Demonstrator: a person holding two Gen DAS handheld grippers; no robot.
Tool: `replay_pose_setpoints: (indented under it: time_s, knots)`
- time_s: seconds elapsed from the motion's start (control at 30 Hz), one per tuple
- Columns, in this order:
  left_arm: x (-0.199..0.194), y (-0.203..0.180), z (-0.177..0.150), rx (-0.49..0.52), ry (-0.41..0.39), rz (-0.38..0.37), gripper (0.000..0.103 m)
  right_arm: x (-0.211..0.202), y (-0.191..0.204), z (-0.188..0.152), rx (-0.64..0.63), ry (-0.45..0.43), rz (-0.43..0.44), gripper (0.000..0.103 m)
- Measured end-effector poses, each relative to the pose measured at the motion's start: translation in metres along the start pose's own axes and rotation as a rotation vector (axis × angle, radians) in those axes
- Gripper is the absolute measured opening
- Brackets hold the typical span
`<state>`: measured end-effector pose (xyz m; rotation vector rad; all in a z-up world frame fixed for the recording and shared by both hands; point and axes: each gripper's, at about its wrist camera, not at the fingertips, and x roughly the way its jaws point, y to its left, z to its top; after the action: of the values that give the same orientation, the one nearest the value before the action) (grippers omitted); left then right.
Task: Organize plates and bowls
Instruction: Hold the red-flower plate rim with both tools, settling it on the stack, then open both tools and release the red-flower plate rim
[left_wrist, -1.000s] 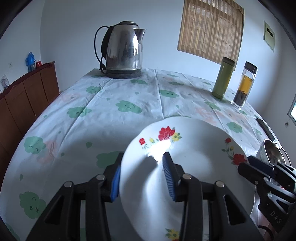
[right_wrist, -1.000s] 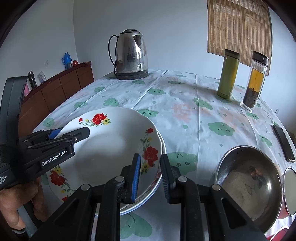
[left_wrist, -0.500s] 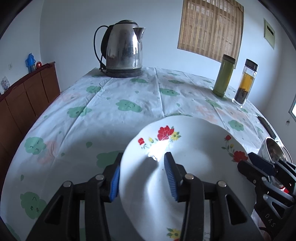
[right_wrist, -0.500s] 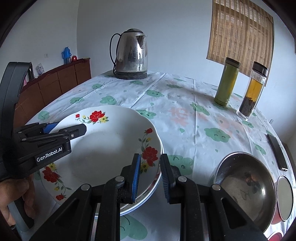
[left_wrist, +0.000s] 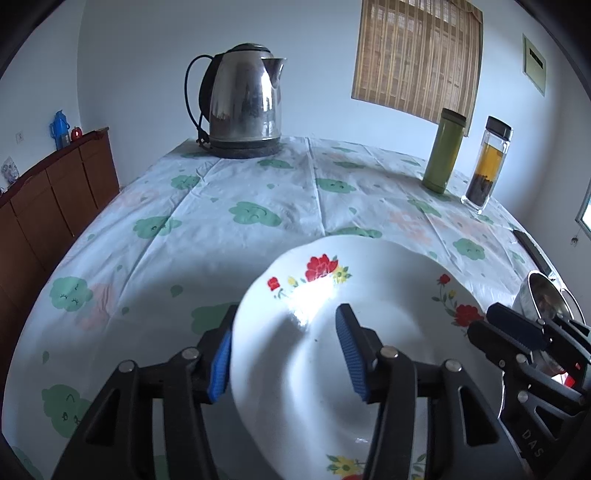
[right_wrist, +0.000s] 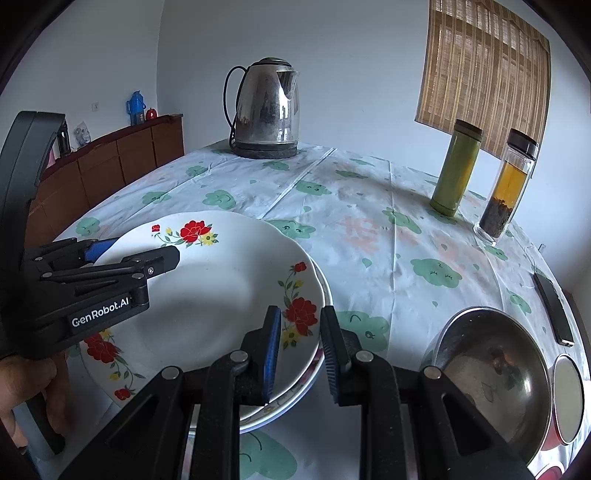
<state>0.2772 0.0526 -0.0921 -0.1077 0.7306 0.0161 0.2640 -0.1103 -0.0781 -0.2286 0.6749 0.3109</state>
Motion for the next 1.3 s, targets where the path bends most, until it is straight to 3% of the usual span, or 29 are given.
replay_pose_setpoints:
  time_s: [0.07, 0.2, 0.7, 1.3]
  knots:
    - [-0.003, -0.001, 0.0, 0.003, -0.013, -0.005, 0.056, 0.0, 0.0, 0.0, 0.005, -0.003, 0.005, 0.025]
    - [-0.01, -0.001, 0.0, 0.01, -0.043, 0.001, 0.07, -0.004, 0.001, 0.0, 0.0, -0.029, 0.017, 0.025]
    - [-0.012, 0.007, -0.001, -0.012, -0.039, -0.002, 0.072, -0.013, 0.004, 0.002, -0.013, -0.057, 0.016, 0.026]
    - [-0.027, 0.008, -0.002, -0.035, -0.121, -0.042, 0.072, -0.04, -0.003, 0.001, 0.027, -0.125, 0.072, 0.026]
